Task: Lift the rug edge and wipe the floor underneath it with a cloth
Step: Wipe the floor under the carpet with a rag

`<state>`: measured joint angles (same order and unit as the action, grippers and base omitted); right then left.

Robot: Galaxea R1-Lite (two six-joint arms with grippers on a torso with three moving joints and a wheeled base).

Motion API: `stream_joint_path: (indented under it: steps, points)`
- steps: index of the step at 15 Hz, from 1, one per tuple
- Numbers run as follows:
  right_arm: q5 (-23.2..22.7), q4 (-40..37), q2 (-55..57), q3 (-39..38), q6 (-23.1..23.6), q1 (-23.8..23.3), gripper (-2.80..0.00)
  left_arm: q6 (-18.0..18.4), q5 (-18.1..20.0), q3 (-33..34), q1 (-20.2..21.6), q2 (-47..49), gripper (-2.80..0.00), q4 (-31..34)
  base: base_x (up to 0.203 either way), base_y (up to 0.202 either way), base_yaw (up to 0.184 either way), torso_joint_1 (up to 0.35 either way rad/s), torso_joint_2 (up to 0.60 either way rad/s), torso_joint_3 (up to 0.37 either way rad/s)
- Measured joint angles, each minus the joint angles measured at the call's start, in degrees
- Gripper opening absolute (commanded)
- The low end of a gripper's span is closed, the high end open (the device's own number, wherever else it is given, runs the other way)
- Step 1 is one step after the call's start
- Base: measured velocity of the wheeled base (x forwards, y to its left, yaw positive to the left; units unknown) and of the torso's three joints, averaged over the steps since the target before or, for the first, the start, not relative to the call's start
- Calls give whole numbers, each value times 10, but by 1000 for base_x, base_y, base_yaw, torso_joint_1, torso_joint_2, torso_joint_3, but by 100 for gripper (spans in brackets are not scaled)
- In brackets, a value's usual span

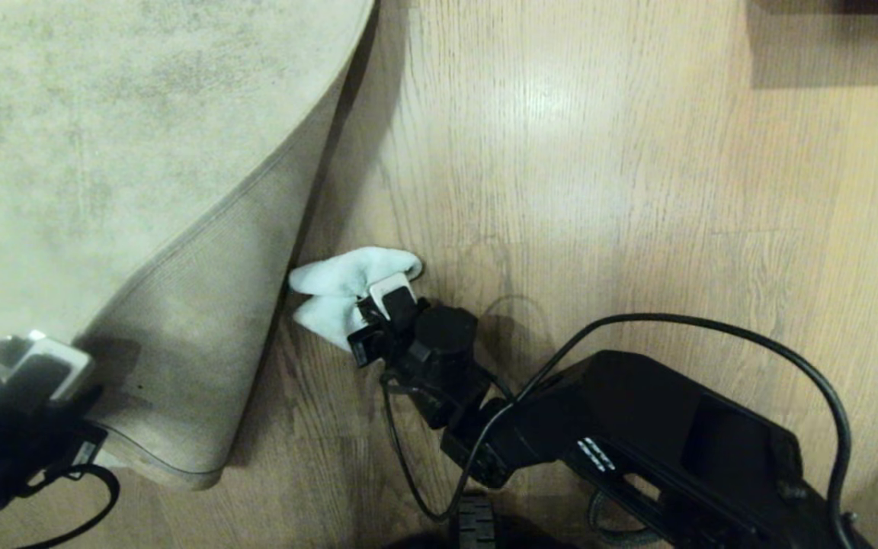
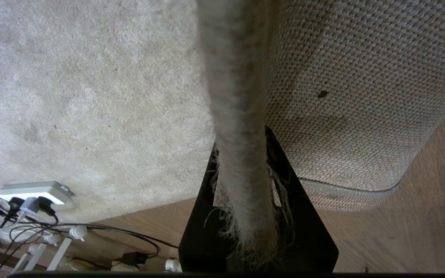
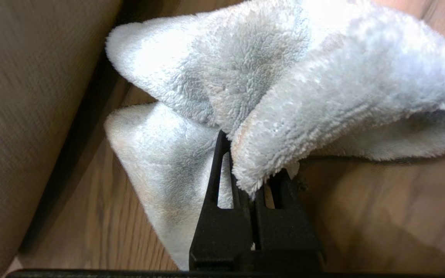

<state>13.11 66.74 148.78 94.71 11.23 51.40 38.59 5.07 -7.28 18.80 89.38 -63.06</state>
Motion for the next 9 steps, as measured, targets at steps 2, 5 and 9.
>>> stream_joint_path:
  steps: [2,5,9]
  points:
    - [1,-4,-13,-1,1,0,-280,0,0,0,0,-1,-280,0,0,0,0,0,0,0]
    - [1,-14,-38,-2,2,0,-280,0,0,1,1,-2,-280,0,0,0,0,0,0,0]
    - [2,-32,-74,-7,12,0,-280,0,-1,4,2,-4,-280,-3,0,0,0,0,0,0]
